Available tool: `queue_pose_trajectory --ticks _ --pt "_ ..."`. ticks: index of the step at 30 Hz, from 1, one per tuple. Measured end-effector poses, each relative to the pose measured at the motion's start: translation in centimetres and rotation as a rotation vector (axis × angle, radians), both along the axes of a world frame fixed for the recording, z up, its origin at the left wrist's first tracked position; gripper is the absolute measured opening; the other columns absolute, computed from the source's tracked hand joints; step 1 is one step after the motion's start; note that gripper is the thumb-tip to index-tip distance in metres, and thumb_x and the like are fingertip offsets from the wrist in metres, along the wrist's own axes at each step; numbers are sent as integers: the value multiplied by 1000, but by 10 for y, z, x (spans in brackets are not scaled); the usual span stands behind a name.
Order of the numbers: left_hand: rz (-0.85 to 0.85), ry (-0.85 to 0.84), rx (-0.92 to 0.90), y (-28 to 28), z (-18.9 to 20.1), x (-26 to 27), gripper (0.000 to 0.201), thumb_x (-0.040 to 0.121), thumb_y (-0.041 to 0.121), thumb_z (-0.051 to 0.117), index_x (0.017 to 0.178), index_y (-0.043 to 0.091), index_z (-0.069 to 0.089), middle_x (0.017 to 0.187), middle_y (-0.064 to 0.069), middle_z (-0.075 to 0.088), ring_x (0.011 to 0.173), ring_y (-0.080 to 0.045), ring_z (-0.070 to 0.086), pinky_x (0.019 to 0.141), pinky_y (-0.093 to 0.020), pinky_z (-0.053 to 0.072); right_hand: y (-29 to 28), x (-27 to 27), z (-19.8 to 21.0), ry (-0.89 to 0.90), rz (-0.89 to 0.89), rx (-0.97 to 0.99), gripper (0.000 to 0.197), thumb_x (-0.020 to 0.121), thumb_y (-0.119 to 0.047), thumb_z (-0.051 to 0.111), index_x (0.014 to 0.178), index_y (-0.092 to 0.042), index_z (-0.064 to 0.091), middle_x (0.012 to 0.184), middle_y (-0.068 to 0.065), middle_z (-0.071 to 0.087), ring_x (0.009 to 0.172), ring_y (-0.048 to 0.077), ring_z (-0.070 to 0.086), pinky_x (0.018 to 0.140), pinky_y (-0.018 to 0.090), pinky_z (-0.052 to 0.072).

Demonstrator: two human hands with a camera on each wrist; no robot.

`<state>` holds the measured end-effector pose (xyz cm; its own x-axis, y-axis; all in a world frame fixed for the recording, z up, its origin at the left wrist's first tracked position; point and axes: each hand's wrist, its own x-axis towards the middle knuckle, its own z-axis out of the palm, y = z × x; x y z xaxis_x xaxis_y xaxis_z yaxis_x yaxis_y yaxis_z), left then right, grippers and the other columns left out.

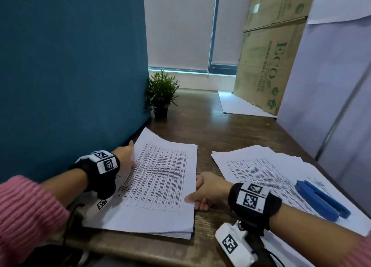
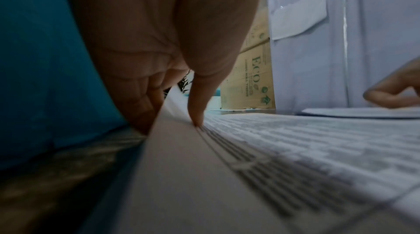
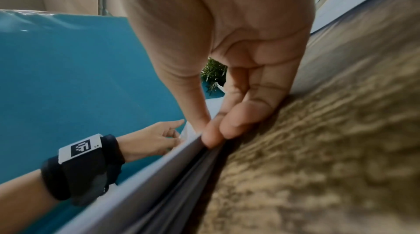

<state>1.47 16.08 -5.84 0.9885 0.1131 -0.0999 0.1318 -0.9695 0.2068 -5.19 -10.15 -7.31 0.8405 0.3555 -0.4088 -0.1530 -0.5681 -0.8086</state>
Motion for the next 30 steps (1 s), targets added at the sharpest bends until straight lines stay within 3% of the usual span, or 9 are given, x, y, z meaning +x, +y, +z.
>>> queue_pose_trajectory --ticks 2,5,8,14,17,19,23,27,30 --pt "4 64 67 -1 1 0 73 93 25 55 148 6 12 145 -18 39 130 -30 43 102 -33 37 -1 0 0 10 -4 -13 36 77 -7 74 87 -13 39 48 7 61 41 16 51 39 24 39" --pt "-14 45 153 -4 4 -4 44 96 28 45 134 6 38 133 -18 49 117 -32 52 95 -34 44 -2 0 4 3 63 -77 33 81 -11 70 68 -15 40 47 4 61 43 17 51 43 27 38" --pt "-89 -6 270 -15 10 -8 44 94 31 49 132 10 41 129 -16 44 113 -32 52 92 -36 46 -9 -6 12 -36 75 -63 26 87 -12 64 70 -14 45 47 1 60 37 11 51 39 22 42" --pt "-542 -180 158 -93 43 -33 33 93 29 55 124 23 50 117 2 50 99 -15 51 81 -19 38 -78 -18 53 -424 -22 -284 22 85 -19 65 70 -18 48 62 -2 62 54 14 57 53 26 48" --pt "-819 -191 40 -147 50 -55 33 94 22 50 127 21 52 124 1 50 112 -16 51 92 -21 39 -129 -16 66 -625 -158 -519 19 81 -25 68 72 -20 52 79 -2 64 65 8 54 64 23 44" --pt "-990 -133 -6 -178 47 -66 38 94 19 49 131 23 52 132 0 48 121 -17 48 102 -29 37 -163 -13 67 -605 -227 -629 17 80 -28 68 77 -20 54 92 0 65 73 9 54 65 23 41" --pt "-1193 12 30 -225 30 -79 42 97 18 45 138 25 46 141 -3 42 128 -17 41 103 -22 29 -209 -9 57 -449 -266 -832 34 79 -42 69 96 -22 48 113 6 53 103 22 52 76 28 37" --pt "-1192 107 193 -252 17 -80 56 98 34 45 149 28 23 157 -2 14 143 -21 18 113 -35 21 -227 -17 45 -289 -223 -915 61 76 -47 71 119 -15 41 107 4 51 93 19 49 74 27 37" --pt "-1148 184 324 -263 7 -75 65 96 46 41 150 30 8 159 -1 -1 146 -23 2 116 -44 13 -231 -23 37 -222 -210 -895 67 74 -45 74 122 -16 37 100 0 51 88 18 51 73 26 41"
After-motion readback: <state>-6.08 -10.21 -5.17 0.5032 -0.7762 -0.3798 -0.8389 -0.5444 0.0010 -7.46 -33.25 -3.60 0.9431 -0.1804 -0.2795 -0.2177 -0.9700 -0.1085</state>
